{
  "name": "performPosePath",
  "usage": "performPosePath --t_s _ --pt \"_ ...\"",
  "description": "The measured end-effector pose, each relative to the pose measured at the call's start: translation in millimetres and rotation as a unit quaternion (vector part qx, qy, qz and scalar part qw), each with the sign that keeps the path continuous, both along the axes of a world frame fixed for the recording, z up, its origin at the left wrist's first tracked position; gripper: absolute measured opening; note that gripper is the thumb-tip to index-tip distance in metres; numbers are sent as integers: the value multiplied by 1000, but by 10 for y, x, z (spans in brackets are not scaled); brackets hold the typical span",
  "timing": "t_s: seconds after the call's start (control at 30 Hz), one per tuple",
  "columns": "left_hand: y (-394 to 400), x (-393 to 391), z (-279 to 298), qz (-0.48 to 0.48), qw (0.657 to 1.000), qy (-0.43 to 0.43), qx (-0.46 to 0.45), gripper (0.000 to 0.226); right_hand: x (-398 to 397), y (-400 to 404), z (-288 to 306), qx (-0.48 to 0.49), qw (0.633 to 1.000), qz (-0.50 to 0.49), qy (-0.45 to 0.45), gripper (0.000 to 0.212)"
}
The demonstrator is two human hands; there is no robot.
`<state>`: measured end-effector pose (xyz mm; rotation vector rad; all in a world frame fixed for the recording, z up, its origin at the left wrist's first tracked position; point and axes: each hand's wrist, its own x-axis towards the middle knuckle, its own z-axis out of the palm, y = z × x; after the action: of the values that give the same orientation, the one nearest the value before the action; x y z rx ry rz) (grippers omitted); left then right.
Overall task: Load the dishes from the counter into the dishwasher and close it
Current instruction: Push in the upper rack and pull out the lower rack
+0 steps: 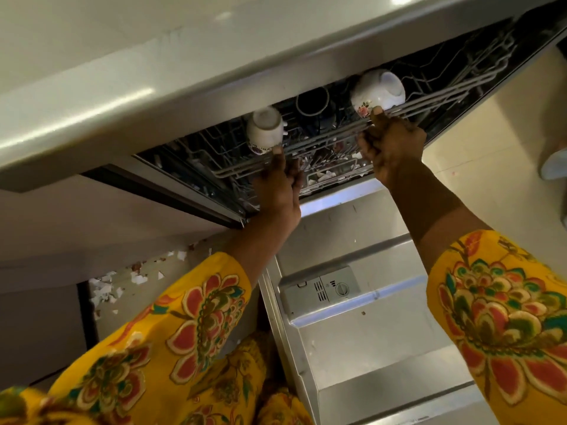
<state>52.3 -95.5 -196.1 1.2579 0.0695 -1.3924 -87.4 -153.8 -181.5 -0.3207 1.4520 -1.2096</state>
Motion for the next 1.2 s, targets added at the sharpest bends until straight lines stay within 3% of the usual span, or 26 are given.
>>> performPosePath --t_s 0.17,0.33,0.47,0.57,0.77,0.97,1.1,1.2 --pt "235 -127 -492 -146 982 -95 76 34 -74 154 -341 -47 994 39 95 3" --pt "178 -172 -1006 -225 942 -223 113 36 -198 446 -971 10 948 162 272 24" --pt "-15 -240 -1300 -344 843 -404 83 39 -292 482 -1273 34 845 333 417 30" --pt "-198 -274 -1463 -421 778 -463 62 35 -275 417 -1449 19 786 404 467 40" --pt "-407 -234 -1797 -518 661 -542 25 54 -96 142 -1832 -43 675 510 532 71" --pt "-412 -178 -1814 -510 657 -555 22 48 -86 72 -1925 -20 585 569 578 74" --pt "-290 -222 -1747 -512 666 -541 34 41 -84 179 -1832 4 570 558 603 70" --pt "-96 -270 -1735 -530 658 -534 30 33 -121 321 -1734 5 530 569 629 62"
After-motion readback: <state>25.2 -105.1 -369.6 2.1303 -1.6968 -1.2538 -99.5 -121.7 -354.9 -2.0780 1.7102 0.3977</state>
